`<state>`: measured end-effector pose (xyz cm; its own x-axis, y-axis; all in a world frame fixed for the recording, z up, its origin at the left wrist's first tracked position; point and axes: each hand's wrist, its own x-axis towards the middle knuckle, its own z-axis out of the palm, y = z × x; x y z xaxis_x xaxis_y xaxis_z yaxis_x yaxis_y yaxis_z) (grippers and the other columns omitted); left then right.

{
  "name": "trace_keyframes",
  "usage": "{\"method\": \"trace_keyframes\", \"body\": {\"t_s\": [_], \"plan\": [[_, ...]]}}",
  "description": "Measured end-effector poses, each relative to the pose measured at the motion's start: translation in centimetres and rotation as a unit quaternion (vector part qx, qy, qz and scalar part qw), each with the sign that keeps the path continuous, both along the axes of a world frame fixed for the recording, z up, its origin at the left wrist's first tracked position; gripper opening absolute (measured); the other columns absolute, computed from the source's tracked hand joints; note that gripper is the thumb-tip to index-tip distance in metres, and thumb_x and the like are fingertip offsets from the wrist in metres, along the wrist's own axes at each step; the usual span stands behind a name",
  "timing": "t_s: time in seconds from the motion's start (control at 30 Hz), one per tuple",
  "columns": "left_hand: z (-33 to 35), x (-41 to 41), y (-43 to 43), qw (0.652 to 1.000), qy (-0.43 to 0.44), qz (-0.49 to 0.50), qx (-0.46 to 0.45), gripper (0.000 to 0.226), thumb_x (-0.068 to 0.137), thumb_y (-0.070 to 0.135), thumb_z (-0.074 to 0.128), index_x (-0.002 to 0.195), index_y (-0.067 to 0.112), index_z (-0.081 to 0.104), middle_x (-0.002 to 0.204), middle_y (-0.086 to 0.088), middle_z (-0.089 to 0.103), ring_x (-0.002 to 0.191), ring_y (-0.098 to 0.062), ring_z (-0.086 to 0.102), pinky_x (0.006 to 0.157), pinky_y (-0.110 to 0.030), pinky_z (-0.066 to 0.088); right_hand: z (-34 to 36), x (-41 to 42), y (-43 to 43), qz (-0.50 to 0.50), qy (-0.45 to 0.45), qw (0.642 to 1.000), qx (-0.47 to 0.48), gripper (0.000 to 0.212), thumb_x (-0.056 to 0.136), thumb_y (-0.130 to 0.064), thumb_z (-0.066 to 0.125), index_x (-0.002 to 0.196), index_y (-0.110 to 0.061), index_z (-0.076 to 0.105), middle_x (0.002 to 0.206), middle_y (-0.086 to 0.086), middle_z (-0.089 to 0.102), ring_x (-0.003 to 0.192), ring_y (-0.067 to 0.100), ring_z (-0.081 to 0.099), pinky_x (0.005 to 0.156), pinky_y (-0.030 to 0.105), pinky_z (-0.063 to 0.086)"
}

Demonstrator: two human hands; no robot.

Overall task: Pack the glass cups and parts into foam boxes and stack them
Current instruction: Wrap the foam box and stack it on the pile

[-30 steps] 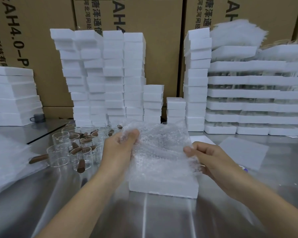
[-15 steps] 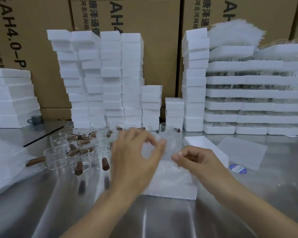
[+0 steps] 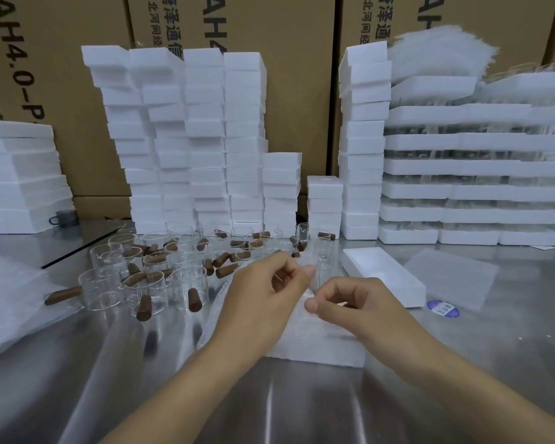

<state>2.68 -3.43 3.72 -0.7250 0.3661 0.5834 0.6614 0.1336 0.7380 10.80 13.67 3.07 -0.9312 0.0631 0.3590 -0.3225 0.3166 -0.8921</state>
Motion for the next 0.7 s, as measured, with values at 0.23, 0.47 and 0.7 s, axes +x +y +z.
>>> {"method": "trace_keyframes", "body": {"t_s": [0.23,0.47,0.7], "plan": [[1.0,-1.2,-0.8,0.992,-0.065,0.031,0.104,0.038,0.101,0.026,0.074,0.075,-0.001,0.064,0.058,0.004,0.054,0.057,-0.009,0.051,0.059,-0.015,0.041,-0.2,-0.2,0.5,-0.001,-0.012,1.000,-0.008,0.032,0.088,-0.038,0.082,0.073,-0.014,0.069,0.073,0.003,0.051,0.070,0.013,0.043,0.060,0.017,0.033],[1.7,-2.4,-2.5,0.957,-0.116,0.116,0.239,0.042,0.104,0.027,0.069,0.067,0.013,0.056,0.064,-0.003,0.045,0.057,-0.008,0.042,0.053,-0.010,0.040,-0.6,-0.3,0.8,-0.051,-0.011,0.998,0.045,0.033,0.097,-0.042,0.073,0.074,-0.017,0.071,0.077,0.007,0.067,0.070,0.008,0.055,0.064,0.012,0.040],[2.2,-2.7,-3.0,0.920,-0.161,0.146,0.326,0.048,0.107,0.024,0.064,0.063,0.019,0.045,0.052,0.008,0.041,0.047,-0.007,0.036,0.044,-0.015,0.035,-1.9,-1.6,3.0,-0.215,0.042,0.969,0.116,0.012,0.099,-0.044,0.065,0.096,-0.036,0.071,0.101,-0.027,0.069,0.100,-0.004,0.061,0.079,0.014,0.041]]}}
